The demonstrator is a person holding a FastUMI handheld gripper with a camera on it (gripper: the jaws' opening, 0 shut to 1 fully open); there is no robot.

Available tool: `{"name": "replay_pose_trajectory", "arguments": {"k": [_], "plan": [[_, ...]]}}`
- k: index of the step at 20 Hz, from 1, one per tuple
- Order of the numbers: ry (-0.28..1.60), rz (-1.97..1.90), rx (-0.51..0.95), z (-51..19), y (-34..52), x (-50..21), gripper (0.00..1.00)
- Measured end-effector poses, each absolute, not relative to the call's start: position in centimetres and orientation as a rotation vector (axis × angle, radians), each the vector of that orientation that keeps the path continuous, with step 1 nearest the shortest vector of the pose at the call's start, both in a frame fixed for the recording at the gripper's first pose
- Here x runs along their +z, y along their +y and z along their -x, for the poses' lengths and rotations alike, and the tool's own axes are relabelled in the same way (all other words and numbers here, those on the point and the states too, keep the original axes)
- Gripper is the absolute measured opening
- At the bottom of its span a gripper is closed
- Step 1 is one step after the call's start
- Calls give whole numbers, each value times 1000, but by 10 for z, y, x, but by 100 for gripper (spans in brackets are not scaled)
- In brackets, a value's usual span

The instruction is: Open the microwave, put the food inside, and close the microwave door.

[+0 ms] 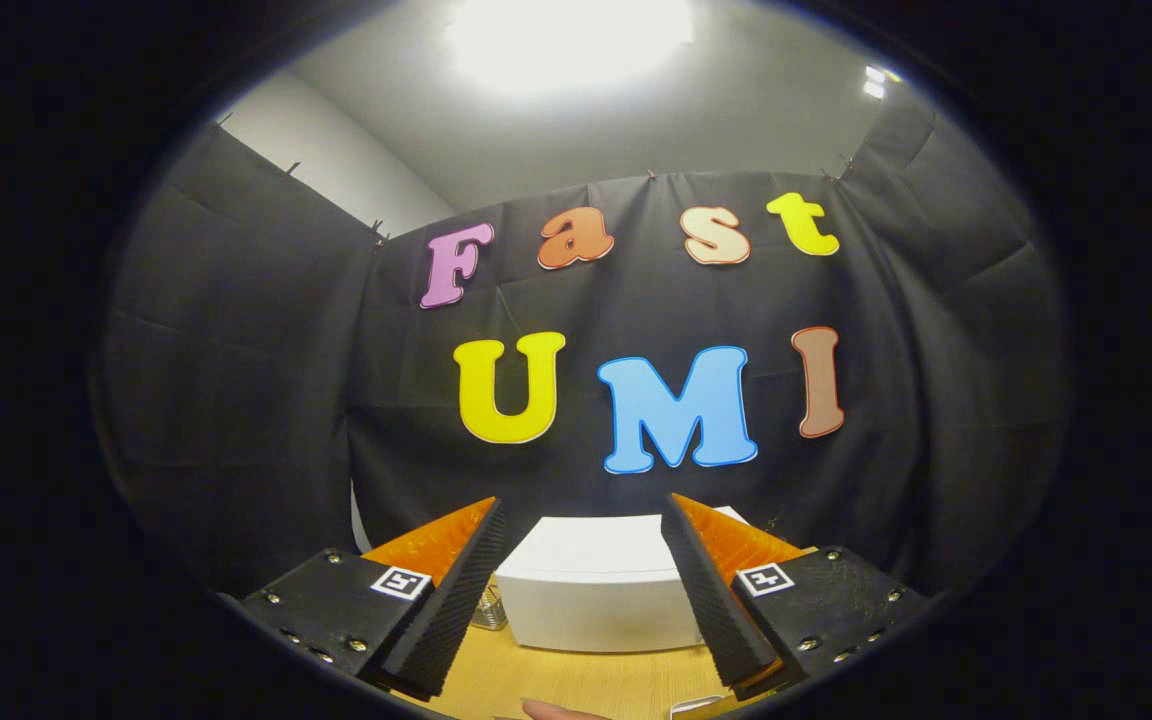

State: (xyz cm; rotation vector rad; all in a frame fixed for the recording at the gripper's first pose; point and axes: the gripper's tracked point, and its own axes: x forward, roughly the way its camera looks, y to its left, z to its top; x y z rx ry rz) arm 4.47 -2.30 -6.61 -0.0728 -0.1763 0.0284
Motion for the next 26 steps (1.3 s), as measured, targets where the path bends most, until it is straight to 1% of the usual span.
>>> {"name": "replay_pose_trajectory", "arguments": {"k": [4, 8, 14, 16, 19, 26], "plan": [[-197, 127, -66, -71, -52, -106, 96], [-126, 173, -94, -106, -76, -165, 96], [-10, 109, -128, -162, -132, -234, 96], [22, 160, -156, -177, -152, -248, 96], [65, 163, -151, -197, -163, -263, 96], [159, 74, -176, -228, -184, -296, 96]]}}
